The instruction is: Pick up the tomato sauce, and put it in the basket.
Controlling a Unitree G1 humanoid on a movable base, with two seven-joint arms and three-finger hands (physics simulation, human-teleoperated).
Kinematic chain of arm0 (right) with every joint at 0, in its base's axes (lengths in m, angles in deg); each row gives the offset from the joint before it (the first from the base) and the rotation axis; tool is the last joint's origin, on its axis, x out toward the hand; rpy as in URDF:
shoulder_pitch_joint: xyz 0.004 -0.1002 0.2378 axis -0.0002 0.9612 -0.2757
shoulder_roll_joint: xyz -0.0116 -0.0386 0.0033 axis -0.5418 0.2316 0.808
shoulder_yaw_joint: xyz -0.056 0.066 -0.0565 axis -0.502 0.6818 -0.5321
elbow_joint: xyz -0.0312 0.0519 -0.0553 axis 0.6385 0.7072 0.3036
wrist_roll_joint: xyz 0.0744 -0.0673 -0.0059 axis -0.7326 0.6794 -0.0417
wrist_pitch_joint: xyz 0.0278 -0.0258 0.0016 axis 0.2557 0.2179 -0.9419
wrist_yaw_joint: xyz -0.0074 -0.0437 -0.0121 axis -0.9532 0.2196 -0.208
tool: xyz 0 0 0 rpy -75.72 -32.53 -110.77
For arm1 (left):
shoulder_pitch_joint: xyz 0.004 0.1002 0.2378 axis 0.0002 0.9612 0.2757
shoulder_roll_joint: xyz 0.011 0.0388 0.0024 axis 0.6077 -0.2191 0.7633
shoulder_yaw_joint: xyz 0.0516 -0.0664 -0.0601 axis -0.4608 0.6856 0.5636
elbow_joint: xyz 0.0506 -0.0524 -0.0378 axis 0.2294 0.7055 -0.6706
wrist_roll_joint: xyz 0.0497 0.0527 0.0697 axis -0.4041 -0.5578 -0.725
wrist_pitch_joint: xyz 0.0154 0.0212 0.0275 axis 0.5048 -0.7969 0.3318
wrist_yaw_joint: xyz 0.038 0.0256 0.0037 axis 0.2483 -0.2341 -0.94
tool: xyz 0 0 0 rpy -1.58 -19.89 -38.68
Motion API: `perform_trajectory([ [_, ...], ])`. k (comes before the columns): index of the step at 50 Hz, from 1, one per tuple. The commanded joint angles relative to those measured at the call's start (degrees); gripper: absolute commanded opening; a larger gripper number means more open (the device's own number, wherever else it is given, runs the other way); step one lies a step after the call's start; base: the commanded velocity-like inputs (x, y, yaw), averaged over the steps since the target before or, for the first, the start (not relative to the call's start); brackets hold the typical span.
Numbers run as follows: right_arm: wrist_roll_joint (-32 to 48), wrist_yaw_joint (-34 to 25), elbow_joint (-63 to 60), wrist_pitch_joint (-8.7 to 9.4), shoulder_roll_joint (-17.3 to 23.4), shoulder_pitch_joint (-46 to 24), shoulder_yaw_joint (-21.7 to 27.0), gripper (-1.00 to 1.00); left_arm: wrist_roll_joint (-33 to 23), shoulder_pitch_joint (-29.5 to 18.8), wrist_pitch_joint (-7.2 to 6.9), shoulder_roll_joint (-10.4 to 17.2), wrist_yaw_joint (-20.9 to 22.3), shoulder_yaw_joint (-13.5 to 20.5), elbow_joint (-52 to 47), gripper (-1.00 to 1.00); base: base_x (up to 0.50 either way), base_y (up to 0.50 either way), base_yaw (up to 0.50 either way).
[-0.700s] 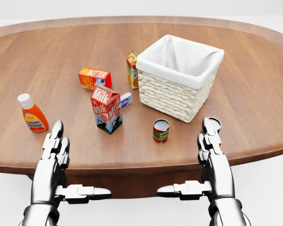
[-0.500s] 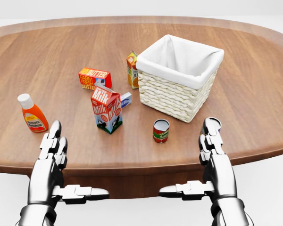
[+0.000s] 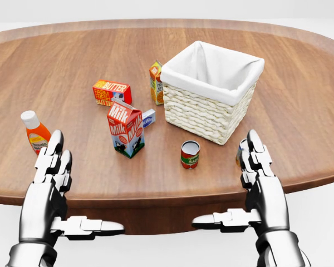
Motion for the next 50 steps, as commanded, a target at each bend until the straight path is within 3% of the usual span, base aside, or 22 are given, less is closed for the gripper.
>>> perform_trajectory([
  [1,-1.36,-0.46,-7.55,0.00,0.24,0.65,0.96,1.00,-0.25,0.75,0.00,0.02,0.74,0.33,-4.79,1.00,0.00,0.00,0.00],
  [18,-4.63,-2.47,-17.47,0.00,0.03,2.17,2.22,1.00,-0.27,1.15,0.00,0.00,1.23,0.73,-7.91,1.00,0.01,0.00,0.00],
  [37,-3.73,-2.27,-17.04,0.00,0.20,2.14,2.00,1.00,-0.36,1.29,0.00,-0.06,1.26,0.58,-7.84,1.00,0.49,0.00,0.00],
  [45,-3.22,-2.72,-16.67,0.00,0.17,2.64,1.30,1.00,-0.40,1.15,0.00,-0.02,1.27,0.66,-6.95,1.00,0.03,0.00,0.00],
  [50,-2.54,-3.23,-17.21,0.00,0.02,3.25,0.65,1.00,-0.44,1.25,0.00,-0.02,1.30,0.60,-7.50,1.00,-0.04,-0.50,0.00],
])
